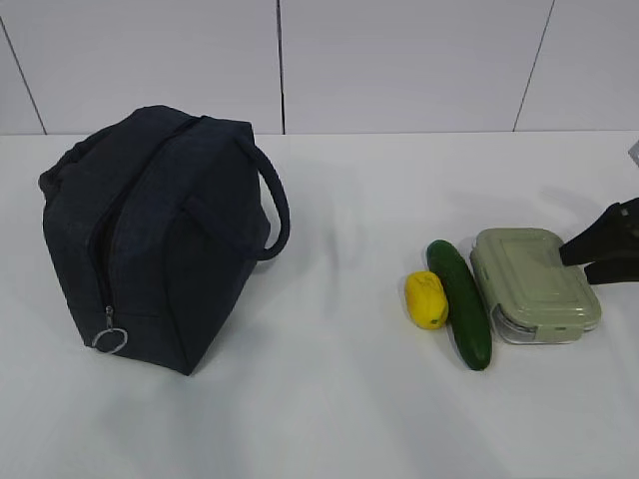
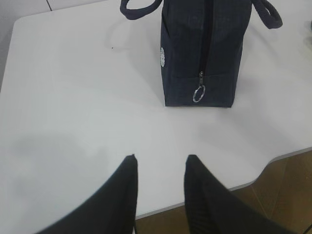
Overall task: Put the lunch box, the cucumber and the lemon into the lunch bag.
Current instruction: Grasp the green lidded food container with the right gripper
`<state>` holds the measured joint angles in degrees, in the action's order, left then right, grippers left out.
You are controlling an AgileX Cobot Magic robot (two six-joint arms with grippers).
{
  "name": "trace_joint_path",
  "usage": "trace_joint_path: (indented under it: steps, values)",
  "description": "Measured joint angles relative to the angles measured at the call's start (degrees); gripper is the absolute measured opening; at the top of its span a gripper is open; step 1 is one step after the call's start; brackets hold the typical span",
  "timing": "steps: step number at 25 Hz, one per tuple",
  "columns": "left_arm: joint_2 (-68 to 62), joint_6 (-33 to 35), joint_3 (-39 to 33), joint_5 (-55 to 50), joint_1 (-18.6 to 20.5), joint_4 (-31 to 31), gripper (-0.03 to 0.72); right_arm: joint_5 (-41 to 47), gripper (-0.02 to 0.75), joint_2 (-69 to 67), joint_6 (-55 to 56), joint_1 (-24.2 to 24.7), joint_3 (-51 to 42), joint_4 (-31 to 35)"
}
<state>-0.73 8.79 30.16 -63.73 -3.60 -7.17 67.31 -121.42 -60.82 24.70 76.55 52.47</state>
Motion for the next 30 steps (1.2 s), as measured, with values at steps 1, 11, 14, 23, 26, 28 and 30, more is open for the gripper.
trace_joint_path:
  steps: [1, 11, 14, 23, 26, 28, 30]
  values:
    - [0.0, 0.0, 0.0, 0.0, 0.0, 0.0, 0.235, 0.0, 0.564, 0.0, 0.41, 0.03, 0.0, -0.14]
    - [0.0, 0.0, 0.0, 0.0, 0.0, 0.0, 0.235, 0.0, 0.566, 0.0, 0.48, 0.12, 0.0, 1.4]
    - [0.0, 0.0, 0.0, 0.0, 0.0, 0.0, 0.235, 0.0, 0.566, -0.5, -0.02, 0.12, 0.09, 2.38]
    - [0.0, 0.0, 0.0, 0.0, 0.0, 0.0, 0.235, 0.1, 0.568, -5.0, -0.57, 0.02, 0.34, 5.72]
    - [0.0, 0.0, 0.0, 0.0, 0.0, 0.0, 0.235, 0.1, 0.568, -5.23, -1.57, 0.02, 0.45, 5.99]
    - [0.0, 0.0, 0.0, 0.0, 0.0, 0.0, 0.235, 0.1, 0.568, -5.23, -2.08, 0.02, 0.54, 6.09]
    - [0.0, 0.0, 0.0, 0.0, 0.0, 0.0, 0.235, 0.1, 0.568, -5.23, -2.28, 0.02, 0.54, 6.09]
